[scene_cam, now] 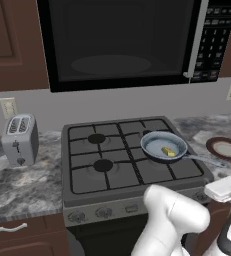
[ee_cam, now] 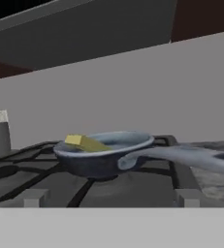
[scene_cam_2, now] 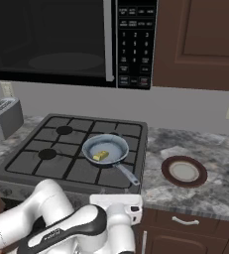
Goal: Pick up the butter stick and place it in the pan. Then turn on the burner for the pan.
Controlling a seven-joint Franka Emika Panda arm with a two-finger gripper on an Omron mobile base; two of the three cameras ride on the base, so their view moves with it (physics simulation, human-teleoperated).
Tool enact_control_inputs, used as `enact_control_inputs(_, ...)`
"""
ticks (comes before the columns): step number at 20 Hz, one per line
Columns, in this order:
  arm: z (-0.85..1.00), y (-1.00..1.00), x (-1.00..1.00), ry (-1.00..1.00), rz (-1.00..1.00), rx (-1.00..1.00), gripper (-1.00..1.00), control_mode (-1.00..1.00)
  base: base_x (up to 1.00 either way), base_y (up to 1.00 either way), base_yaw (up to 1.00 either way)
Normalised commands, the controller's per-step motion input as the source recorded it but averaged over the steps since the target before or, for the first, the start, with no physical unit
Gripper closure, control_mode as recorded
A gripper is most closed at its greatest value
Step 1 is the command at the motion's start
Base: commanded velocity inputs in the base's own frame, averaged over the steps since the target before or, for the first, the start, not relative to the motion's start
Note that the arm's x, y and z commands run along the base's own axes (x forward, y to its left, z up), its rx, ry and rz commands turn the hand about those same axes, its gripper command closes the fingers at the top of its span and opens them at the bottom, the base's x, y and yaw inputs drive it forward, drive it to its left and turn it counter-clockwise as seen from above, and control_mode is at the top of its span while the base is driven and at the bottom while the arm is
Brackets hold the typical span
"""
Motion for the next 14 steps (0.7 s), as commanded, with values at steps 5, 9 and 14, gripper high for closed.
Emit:
enact_control_inputs(5, -0.25, 0.0, -0.01, -0.06, -0.14, 0.06, -1.0, -1.0, 0.0, 0.0, 0.0)
enact_control_inputs(9, -0.32, -0.11, 0.0, -0.06, -0.1, 0.07, -1.0, -1.0, 0.0, 0.0, 0.0)
enact_control_inputs(14, -0.34, -0.21, 0.0, -0.03, -0.02, 0.04, -1.0, -1.0, 0.0, 0.0, 0.0)
